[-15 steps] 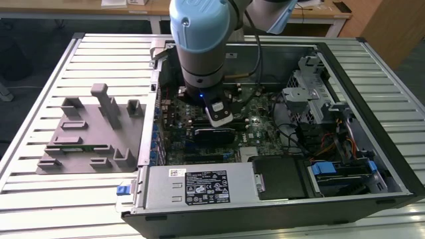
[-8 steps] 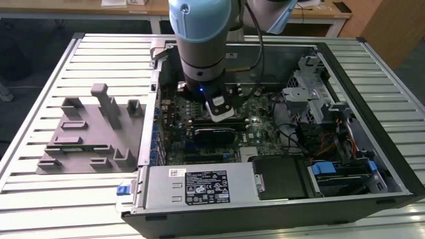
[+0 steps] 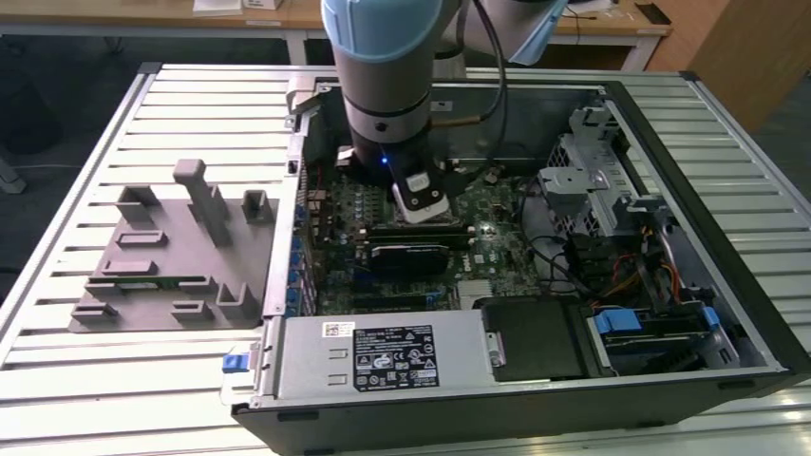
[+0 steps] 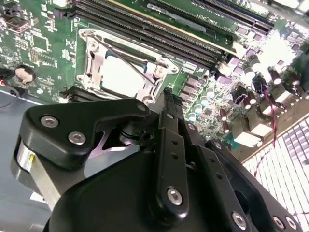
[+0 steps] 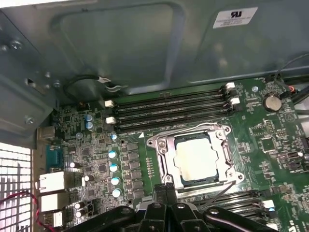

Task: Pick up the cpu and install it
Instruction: 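Install the second cpu locking lever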

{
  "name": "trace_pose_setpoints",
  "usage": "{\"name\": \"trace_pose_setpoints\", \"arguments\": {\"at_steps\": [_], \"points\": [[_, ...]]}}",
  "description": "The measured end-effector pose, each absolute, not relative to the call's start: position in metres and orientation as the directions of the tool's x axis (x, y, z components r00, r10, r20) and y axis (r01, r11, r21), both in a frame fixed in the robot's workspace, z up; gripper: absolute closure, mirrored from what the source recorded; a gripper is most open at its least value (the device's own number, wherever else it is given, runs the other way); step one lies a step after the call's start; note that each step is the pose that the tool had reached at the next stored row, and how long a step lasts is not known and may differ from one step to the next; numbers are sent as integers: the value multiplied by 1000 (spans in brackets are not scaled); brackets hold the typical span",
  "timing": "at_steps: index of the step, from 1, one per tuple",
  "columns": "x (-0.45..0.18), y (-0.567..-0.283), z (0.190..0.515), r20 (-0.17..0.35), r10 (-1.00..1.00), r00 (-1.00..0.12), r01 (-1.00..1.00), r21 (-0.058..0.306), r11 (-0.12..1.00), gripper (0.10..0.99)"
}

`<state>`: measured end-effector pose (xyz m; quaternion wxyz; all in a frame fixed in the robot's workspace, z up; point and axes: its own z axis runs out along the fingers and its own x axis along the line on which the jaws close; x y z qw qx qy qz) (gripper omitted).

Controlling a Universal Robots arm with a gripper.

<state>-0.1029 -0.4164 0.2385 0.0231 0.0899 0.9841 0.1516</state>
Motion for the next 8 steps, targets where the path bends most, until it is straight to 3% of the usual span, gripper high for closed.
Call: {"name": "trace_pose_setpoints", "arguments": {"at_steps": [8], "points": [[-103, -416, 243, -18, 184, -983, 170, 303, 938, 980]]}}
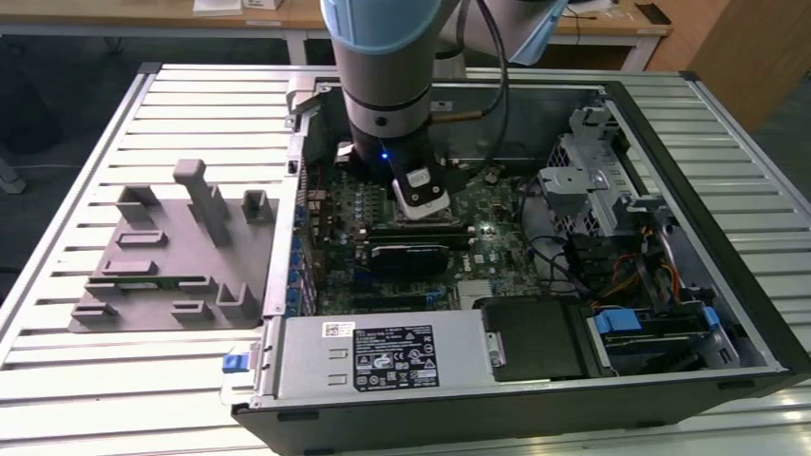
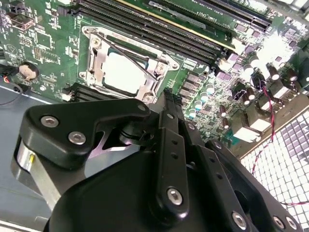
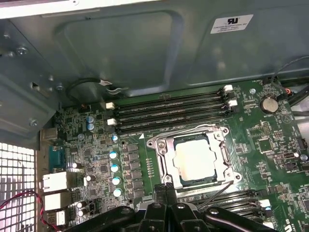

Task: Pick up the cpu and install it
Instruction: 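Install the second cpu locking lever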

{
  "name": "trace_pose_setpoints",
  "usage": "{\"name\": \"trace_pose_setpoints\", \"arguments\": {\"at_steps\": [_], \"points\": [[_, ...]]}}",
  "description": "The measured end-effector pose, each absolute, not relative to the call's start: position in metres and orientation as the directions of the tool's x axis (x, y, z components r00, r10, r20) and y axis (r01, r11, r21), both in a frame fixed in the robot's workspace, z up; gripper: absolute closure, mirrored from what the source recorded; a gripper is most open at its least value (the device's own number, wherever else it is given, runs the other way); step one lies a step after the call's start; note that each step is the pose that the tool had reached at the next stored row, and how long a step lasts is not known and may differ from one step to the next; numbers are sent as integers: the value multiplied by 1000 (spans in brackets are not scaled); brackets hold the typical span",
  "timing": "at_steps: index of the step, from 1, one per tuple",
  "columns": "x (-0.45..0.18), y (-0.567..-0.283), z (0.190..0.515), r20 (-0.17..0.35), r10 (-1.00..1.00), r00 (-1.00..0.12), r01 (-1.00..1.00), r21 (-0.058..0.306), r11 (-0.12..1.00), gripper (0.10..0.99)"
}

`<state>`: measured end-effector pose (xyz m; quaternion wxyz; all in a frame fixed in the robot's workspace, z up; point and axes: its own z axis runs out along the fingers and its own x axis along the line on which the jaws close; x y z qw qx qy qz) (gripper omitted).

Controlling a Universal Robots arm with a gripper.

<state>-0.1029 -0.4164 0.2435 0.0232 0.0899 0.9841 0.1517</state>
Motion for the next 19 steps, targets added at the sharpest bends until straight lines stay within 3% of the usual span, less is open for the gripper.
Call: {"name": "trace_pose_setpoints", "arguments": {"at_steps": [19], "points": [[-74, -417, 250, -18, 188, -982, 178, 248, 952, 980]]}}
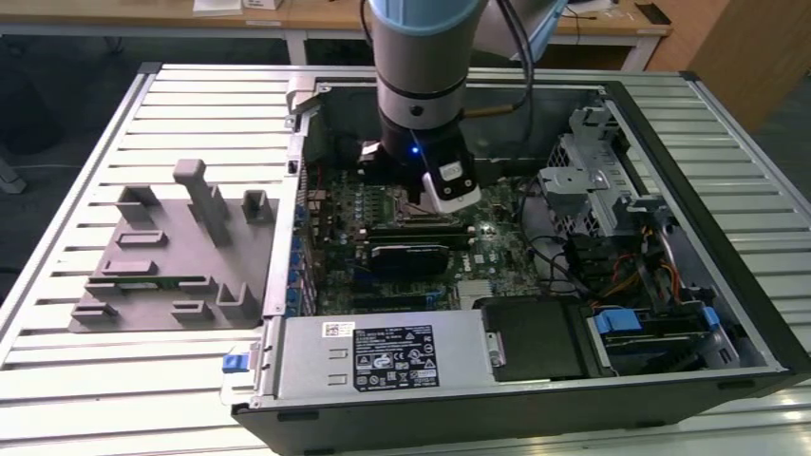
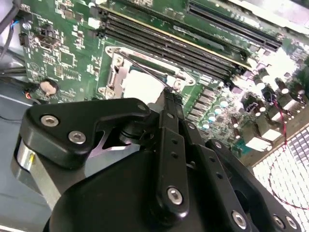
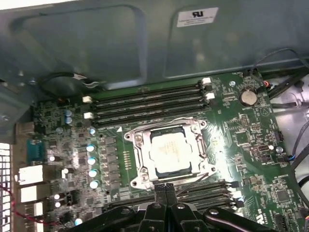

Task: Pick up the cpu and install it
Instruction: 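Install the second cpu locking lever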

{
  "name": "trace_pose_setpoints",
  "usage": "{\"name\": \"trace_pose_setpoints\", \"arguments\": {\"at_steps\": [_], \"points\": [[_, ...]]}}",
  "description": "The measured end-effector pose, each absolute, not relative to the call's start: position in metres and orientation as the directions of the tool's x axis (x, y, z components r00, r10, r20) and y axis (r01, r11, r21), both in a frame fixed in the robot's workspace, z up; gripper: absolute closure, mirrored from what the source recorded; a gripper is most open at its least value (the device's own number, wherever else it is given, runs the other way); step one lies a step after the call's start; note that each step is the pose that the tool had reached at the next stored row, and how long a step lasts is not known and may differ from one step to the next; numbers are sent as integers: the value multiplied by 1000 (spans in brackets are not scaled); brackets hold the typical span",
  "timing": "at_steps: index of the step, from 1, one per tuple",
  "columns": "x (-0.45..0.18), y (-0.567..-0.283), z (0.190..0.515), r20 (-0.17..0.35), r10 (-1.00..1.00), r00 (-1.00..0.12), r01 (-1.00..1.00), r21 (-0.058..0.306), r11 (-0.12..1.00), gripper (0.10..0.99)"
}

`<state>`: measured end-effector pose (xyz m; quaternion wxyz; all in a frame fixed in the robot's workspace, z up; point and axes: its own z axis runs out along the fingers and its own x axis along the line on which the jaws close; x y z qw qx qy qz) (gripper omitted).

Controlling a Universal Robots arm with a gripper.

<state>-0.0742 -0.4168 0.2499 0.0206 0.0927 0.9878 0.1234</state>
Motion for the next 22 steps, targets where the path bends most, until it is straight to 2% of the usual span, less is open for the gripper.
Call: {"name": "trace_pose_setpoints", "arguments": {"at_steps": [22], "points": [[-79, -429, 226, -7, 190, -982, 181, 254, 950, 980]]}}
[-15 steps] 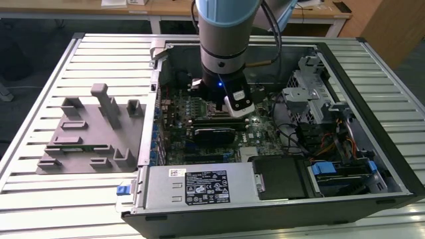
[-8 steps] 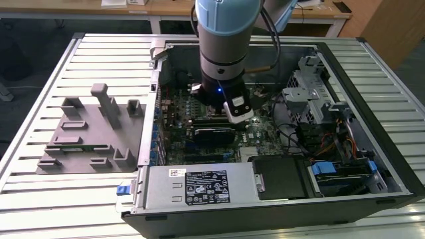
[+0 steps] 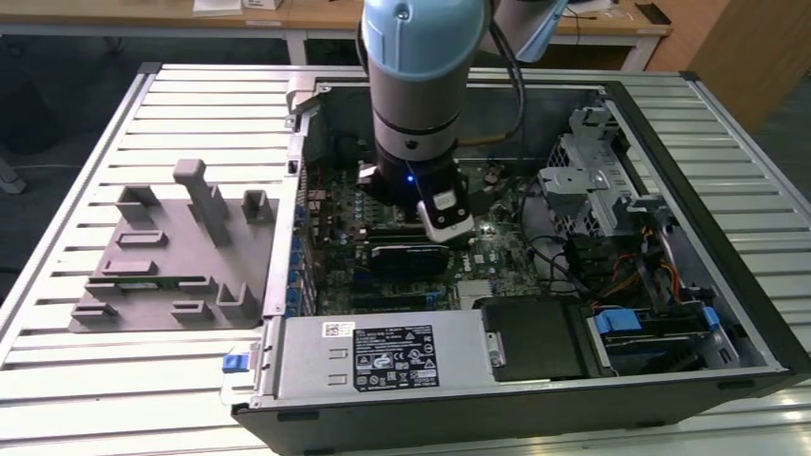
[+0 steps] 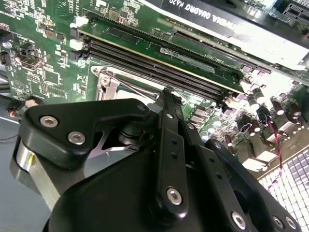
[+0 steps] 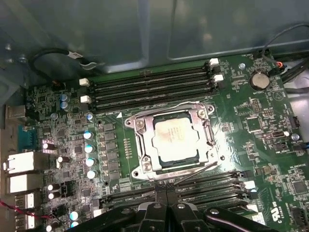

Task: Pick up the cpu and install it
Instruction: 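Install the second cpu locking lever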

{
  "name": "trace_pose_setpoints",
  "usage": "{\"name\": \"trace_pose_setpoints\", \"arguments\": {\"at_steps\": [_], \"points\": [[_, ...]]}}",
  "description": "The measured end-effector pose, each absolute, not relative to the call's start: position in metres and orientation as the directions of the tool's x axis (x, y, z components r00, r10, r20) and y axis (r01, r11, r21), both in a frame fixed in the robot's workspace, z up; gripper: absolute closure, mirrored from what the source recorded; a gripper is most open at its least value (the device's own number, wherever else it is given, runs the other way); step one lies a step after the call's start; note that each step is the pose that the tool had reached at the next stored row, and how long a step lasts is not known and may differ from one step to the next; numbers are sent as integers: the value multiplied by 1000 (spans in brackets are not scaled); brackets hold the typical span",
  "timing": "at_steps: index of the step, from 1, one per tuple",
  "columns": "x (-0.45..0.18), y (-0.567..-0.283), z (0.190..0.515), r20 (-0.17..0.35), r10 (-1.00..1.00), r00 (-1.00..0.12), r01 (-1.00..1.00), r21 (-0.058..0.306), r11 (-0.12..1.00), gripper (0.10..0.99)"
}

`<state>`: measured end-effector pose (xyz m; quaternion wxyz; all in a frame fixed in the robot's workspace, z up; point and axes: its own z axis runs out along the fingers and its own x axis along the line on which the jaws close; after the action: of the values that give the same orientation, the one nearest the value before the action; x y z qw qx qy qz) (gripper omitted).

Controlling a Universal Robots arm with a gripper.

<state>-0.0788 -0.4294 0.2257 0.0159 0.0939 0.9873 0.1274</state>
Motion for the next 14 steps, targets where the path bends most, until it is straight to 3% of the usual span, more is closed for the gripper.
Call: {"name": "trace_pose_setpoints", "arguments": {"at_steps": [14], "points": [[-84, -433, 213, 1, 190, -982, 181, 297, 937, 980]]}}
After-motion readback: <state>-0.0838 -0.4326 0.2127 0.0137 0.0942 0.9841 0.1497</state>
